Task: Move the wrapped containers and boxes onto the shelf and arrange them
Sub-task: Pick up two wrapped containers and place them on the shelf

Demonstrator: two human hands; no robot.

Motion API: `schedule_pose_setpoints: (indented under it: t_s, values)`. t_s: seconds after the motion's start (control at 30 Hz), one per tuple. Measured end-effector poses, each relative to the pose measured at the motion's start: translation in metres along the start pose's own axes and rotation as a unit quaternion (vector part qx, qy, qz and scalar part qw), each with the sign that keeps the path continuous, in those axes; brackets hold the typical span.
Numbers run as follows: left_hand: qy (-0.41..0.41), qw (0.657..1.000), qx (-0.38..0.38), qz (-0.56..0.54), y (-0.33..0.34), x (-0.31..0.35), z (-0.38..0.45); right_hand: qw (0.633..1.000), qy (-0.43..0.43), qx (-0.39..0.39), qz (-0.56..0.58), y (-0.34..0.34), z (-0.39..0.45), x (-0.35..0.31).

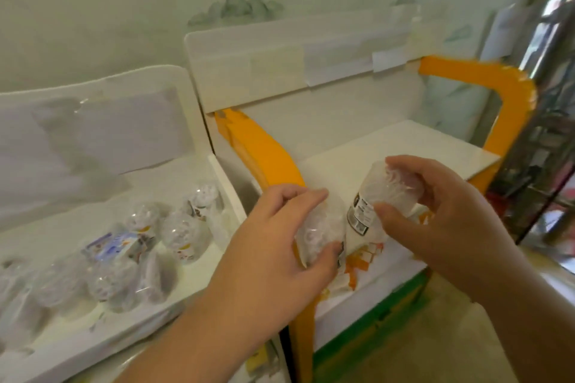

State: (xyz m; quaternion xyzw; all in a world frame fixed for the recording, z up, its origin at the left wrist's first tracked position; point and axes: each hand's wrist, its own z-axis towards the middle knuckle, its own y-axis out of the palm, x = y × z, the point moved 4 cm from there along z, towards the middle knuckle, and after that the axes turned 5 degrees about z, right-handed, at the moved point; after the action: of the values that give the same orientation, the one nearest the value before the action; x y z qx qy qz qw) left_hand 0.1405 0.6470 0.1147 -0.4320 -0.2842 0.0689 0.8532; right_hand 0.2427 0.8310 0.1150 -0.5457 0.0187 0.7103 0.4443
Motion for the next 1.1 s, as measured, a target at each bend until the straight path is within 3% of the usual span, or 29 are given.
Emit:
schedule_pose_setpoints:
  t_s: [0.2,0.43,0.73,0.97,1.1]
  values:
    - [0.014,1.000,-0.013,-0.024,0.051,0.011,0.067,0.998,0.010,0.049,-0.048,-0.020,0.052,0.047]
    - [0.016,0.998,-0.024,0.051,0.063,0.000,0.142,0.996,0.029,0.044,-0.074,-0.025,0.111,0.099]
    - [-0.081,0.985,-0.013,0.150,0.074,-0.002,0.169,0.997,-0.015,-0.077,-0.009,0.007,0.202,0.153]
    - [-0.268,0.939,0.017,0.215,0.109,0.004,0.195,0.969,-0.080,-0.214,0.092,0.040,0.263,0.195]
    - [-0.326,0.921,0.047,0.209,0.151,-0.010,0.202,0.950,-0.118,-0.273,0.089,0.057,0.291,0.222]
